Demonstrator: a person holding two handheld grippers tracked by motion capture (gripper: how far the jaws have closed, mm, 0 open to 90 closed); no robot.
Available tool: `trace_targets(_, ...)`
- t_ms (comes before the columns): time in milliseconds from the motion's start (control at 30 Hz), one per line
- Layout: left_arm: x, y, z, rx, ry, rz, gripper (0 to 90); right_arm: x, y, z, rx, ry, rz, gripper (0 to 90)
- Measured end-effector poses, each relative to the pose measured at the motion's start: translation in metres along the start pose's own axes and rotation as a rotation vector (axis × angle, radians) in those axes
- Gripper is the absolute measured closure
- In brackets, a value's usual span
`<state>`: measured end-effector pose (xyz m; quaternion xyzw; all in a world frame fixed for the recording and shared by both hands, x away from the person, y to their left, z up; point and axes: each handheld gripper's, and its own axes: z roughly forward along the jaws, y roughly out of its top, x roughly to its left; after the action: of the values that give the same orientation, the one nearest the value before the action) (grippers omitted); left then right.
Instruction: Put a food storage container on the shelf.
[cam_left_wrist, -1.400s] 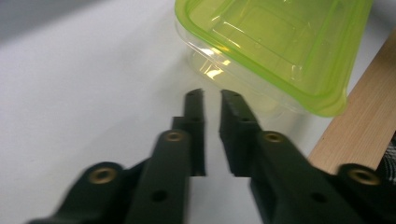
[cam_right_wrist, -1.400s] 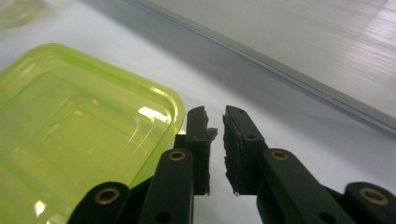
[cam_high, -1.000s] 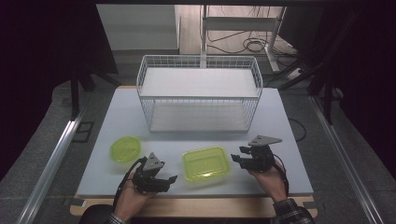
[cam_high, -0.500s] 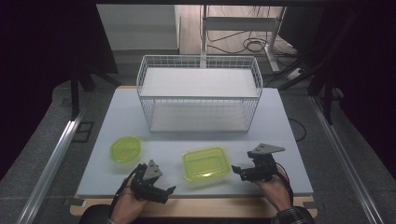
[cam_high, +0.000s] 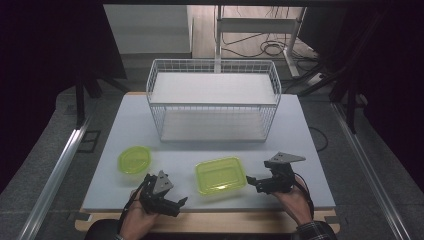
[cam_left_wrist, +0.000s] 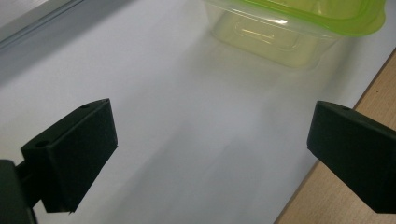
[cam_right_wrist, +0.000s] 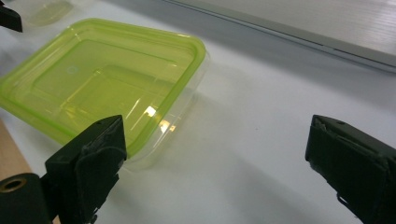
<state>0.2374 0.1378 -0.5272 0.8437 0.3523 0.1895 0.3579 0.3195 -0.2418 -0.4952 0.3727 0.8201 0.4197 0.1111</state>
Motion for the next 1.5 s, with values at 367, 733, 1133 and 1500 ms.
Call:
trace_targets(367,0.003,-0.001,-0.001,0.0,0.03,-0.002,1.7,0.003,0.011,0.006,0.051,0.078,0.044,5.9)
trace_targets(733,0.002,-0.002,0.0,0.013,0.038,0.014,1.9,-0.002,0.02,0.012,0.058,0.157,0.136,26.2)
trace_targets(1133,0.001,-0.001,0.001,0.027,0.035,0.036,2.3,-0.013,0.023,0.033,0.122,0.226,0.238,47.9)
trace_targets(1500,0.0,0.0,0.003,0.037,0.035,0.054,2.4,-0.026,0.022,0.045,0.185,0.367,0.422,74.3)
